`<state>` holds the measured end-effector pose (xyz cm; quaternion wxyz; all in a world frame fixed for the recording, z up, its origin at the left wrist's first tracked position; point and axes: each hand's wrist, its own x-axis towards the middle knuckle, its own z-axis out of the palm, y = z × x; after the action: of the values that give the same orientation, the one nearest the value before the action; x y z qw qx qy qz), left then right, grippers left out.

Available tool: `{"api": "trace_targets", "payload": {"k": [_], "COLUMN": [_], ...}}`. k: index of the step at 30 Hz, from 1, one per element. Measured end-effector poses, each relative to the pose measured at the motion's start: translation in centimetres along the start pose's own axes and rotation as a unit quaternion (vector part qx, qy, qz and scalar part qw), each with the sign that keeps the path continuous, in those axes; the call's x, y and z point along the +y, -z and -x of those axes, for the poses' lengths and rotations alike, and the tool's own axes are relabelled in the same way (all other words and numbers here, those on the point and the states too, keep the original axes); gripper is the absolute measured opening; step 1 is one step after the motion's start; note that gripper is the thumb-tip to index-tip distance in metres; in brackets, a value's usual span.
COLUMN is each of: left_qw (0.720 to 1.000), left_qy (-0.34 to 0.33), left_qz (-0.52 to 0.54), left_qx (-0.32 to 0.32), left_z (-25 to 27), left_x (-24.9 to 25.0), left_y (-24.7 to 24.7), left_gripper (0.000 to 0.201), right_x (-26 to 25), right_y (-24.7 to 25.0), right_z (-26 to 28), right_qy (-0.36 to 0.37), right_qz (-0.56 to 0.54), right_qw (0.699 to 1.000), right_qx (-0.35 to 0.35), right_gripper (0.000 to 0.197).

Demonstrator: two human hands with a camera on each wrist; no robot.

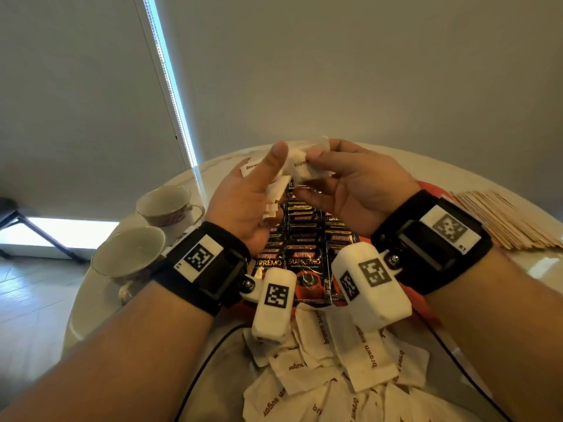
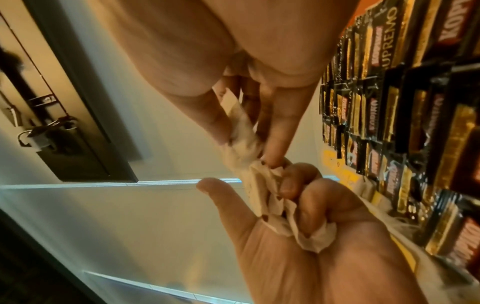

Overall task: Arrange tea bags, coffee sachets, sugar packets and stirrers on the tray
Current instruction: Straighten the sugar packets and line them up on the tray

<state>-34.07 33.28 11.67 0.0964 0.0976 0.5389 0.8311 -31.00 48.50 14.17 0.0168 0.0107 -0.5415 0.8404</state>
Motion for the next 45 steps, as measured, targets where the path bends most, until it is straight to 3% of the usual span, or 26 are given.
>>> {"api": "trace_targets", "payload": {"k": [7,11,18,22,25,30,33,37,41,45], "left_qw": [1.0,0.999,0.997,0.994,0.992,0.991,0.991,0.993,0.993,0.993], "left_qy": [0.011,0.018,0.004,0.017,0.029,0.051,0.058,0.056,0.05,0.051], "left_qz": [0.011,0.051,0.058,0.065,0.069,0.056,0.076,0.066,0.065,0.08], "left_qx": [-0.016,-0.001,0.052,0.084,0.098,0.109,0.093,0.082,0.086,0.066], "left_z": [0.2,0.3,0.6,0.1,-0.2,-0.7,-0.7,-0.9,-1.1,-0.7], "left_x": [0.1,0.7,1.1,0.8,0.6,0.2,0.3,0.5,0.4,0.6], "left_y": [0.2,0.3,-0.2,-0.1,0.1,0.6,0.5,0.8,1.0,0.5], "left_gripper": [0.047,0.043,0.026,0.032,0.026,0.058,0.047,0.036,0.051,0.034], "right_x": [0.9,0.6,0.3,0.2,-0.8,-1.8,-1.8,-1.3,-1.2,-0.9], "right_y": [-0.2,0.1,0.9,1.6,3.3,9.4,13.7,15.4,14.2,13.2], "right_z": [0.0,-0.1,-0.3,-0.8,-1.5,-5.4,-7.7,-8.8,-9.9,-9.9], "right_qy": [0.02,0.051,0.064,0.057,0.066,-0.025,-0.103,-0.167,-0.162,-0.152], "right_qz": [0.007,0.062,0.141,0.228,0.273,0.225,0.31,0.382,0.358,0.327], "right_qw": [1.0,0.997,0.987,0.971,0.955,0.944,0.908,0.87,0.882,0.898], "right_qx": [0.015,0.016,0.05,0.048,0.094,0.241,0.261,0.262,0.258,0.251], "right_gripper": [0.005,0.015,0.012,0.02,0.017,0.021,0.015,0.009,0.018,0.014]}}
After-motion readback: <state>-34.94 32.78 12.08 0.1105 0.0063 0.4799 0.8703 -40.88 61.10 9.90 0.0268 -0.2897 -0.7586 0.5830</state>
